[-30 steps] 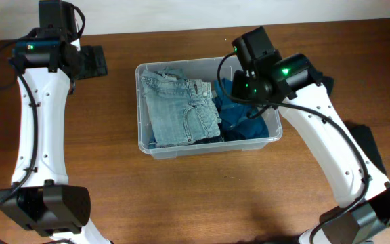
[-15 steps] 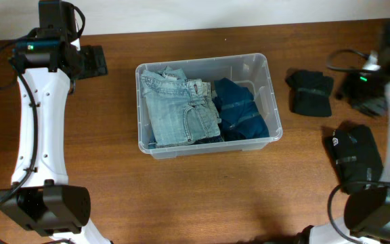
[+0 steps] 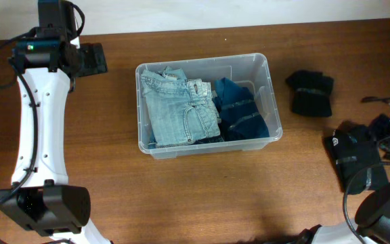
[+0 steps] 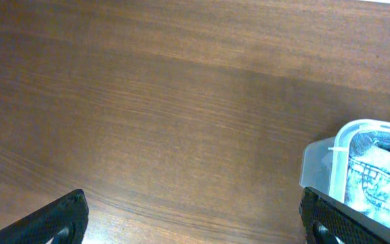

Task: Pack container
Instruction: 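Move the right gripper to the black folded clothing and grasp it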

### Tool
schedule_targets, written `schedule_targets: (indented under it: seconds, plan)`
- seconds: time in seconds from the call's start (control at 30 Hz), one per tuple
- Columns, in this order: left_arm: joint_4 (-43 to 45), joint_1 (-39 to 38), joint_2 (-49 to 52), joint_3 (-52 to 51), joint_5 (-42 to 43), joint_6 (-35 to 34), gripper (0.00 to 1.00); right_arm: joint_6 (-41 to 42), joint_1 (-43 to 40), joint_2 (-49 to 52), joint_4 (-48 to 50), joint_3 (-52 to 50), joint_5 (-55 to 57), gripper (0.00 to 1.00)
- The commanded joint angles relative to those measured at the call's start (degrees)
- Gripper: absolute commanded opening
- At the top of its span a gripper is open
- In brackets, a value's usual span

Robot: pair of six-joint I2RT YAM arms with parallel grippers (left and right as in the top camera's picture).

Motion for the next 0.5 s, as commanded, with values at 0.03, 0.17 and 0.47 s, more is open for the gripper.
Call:
schedule_targets:
  seconds: [0.03,0.17,0.47]
  plan:
    - [0.17,0.42,-0.92,0.63,0.37,-0.46,0.99,0.52,-0.02,-0.42,7.91,-5.16,-0.55,0.58]
    - [0.15,0.42,-0.92,0.63,0.17,-0.46,0.99,0.46,-0.02,0.11,11.63,-6.56,-0.09,0.59]
    - [0.07,1.11,-0.92,0.63,-0.24,-0.22,0.99,0.68,-0.07,7.32,12.44,-6.62,2.25,0.54]
